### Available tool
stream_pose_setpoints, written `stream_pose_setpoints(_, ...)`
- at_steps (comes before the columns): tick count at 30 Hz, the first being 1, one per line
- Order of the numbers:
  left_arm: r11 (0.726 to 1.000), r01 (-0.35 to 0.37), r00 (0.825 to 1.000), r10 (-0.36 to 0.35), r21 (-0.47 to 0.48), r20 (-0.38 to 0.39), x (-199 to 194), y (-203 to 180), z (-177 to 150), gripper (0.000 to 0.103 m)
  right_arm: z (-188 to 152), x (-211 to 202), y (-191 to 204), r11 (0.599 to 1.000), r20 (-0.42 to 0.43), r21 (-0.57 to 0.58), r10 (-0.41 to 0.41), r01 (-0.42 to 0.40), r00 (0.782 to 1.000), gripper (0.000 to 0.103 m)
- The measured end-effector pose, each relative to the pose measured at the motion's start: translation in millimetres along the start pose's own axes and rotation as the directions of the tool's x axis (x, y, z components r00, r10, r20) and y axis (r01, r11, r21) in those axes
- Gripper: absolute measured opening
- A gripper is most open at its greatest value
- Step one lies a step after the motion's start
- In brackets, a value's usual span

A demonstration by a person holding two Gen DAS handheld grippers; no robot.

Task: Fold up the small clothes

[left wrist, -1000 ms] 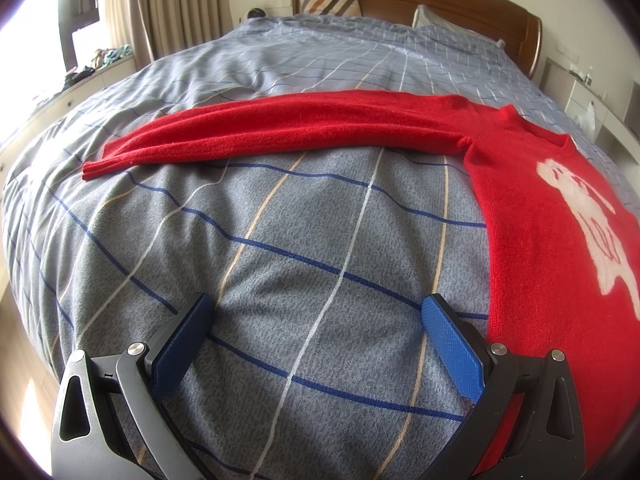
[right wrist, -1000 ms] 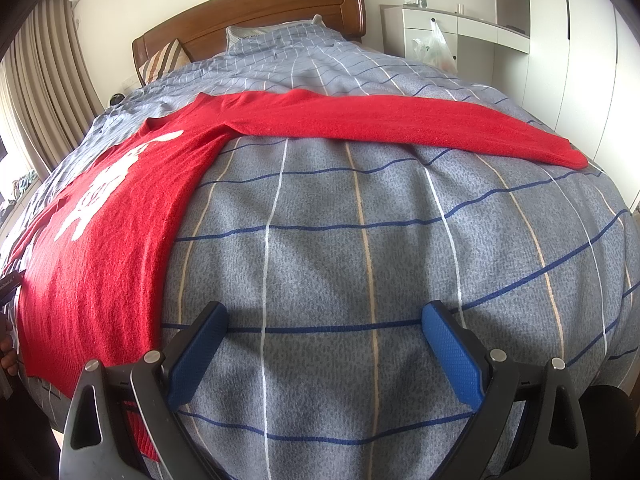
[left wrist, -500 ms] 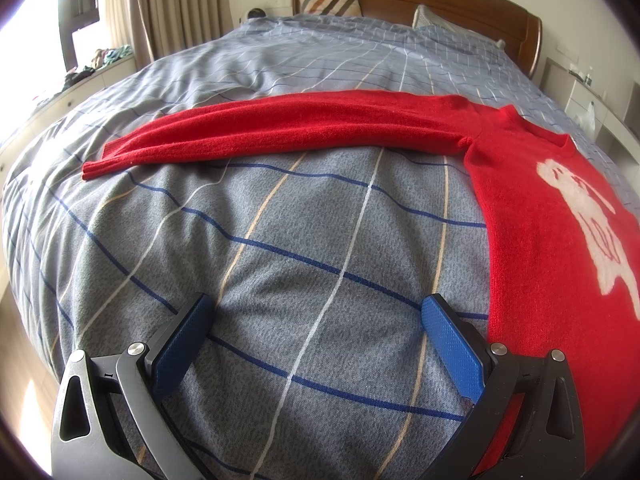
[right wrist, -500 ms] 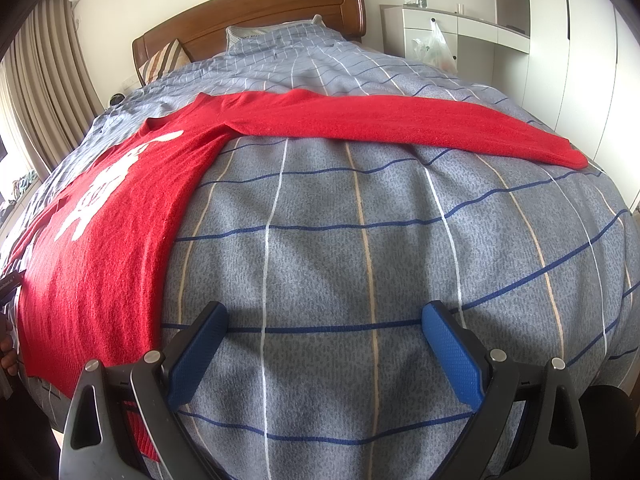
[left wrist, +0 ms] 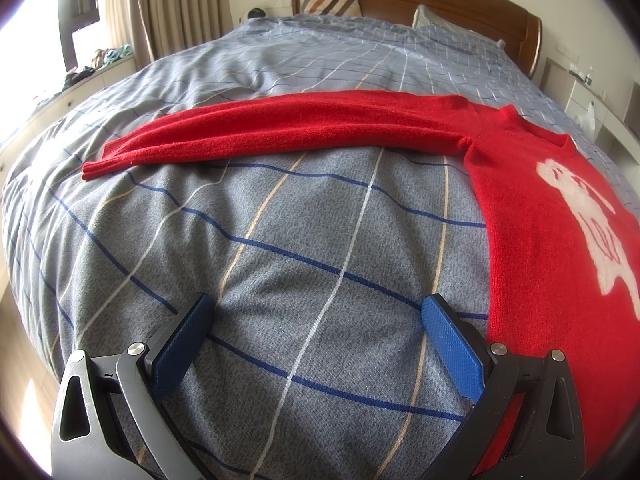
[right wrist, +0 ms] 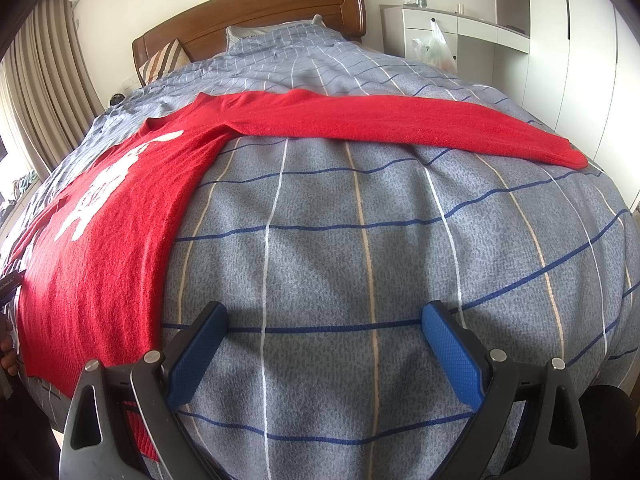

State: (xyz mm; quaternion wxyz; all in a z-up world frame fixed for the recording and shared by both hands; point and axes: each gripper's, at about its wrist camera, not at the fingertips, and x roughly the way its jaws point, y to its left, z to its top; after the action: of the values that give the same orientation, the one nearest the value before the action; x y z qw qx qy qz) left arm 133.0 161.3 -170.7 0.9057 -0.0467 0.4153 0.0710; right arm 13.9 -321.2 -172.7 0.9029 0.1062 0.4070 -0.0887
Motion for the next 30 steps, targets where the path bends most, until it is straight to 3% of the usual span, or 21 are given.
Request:
stream_pose_setpoints(12, 1.000, 0.004, 1.000, -0.004, -0.005, 0.002, -0.4, 0.5, 0.2, 0.103, 0.1, -0.2, 0.0, 1.000, 0.000, 0.000, 0.000, 0.000, 1.000, 0.097)
stream_pose_setpoints(16, 0.997, 0.052, 0.998, -0.050, -0.052, 0.033, -11.0, 7.6, 2.6, 0.102, 1.1, -3.4, -2.3, 1.000, 0.011, 0.020, 0.023, -0.023, 1.000, 0.096)
stream_pose_setpoints(21, 0.985, 0.098, 0.990, -0.083, -0.140, 0.115, -30.7, 28.1, 6.0, 0.103, 11.5, -45.3, -44.9, 0.968, 0.204, 0.213, 0.089, -0.134, 0.975, 0.096)
stream_pose_setpoints(24, 0.974, 0.116, 0.991, -0.101, -0.195, 0.089, -22.4, 39.9, 9.3, 0.102, 26.4, -54.2, -88.3, 0.923, 0.256, 0.340, 0.096, -0.183, 0.962, 0.096)
stream_pose_setpoints(25, 0.971, 0.120, 0.991, -0.105, -0.208, 0.081, -19.4, 42.1, 10.4, 0.102, 32.6, -49.3, -108.7, 0.889, 0.255, 0.406, 0.112, -0.211, 0.961, 0.096)
stream_pose_setpoints(27, 0.969, 0.122, 0.991, -0.107, -0.217, 0.080, -17.4, 43.2, 12.4, 0.102, 40.0, -36.7, -145.0, 0.795, 0.255, 0.544, 0.147, -0.267, 0.956, 0.093)
stream_pose_setpoints(28, 0.969, 0.121, 0.991, -0.106, -0.215, 0.082, -17.8, 43.1, 12.1, 0.102, 41.9, -18.2, -182.0, 0.676, 0.264, 0.672, 0.164, -0.303, 0.951, 0.087)
stream_pose_setpoints(29, 0.970, 0.120, 0.991, -0.104, -0.212, 0.084, -18.6, 42.4, 11.6, 0.102, 41.9, -18.2, -182.0, 0.676, 0.264, 0.672, 0.164, -0.303, 0.951, 0.083)
stream_pose_setpoints(30, 0.971, 0.117, 0.991, -0.102, -0.209, 0.083, -19.0, 41.8, 11.1, 0.102, 43.8, -12.2, -193.9, 0.643, 0.269, 0.702, 0.160, -0.307, 0.950, 0.078)
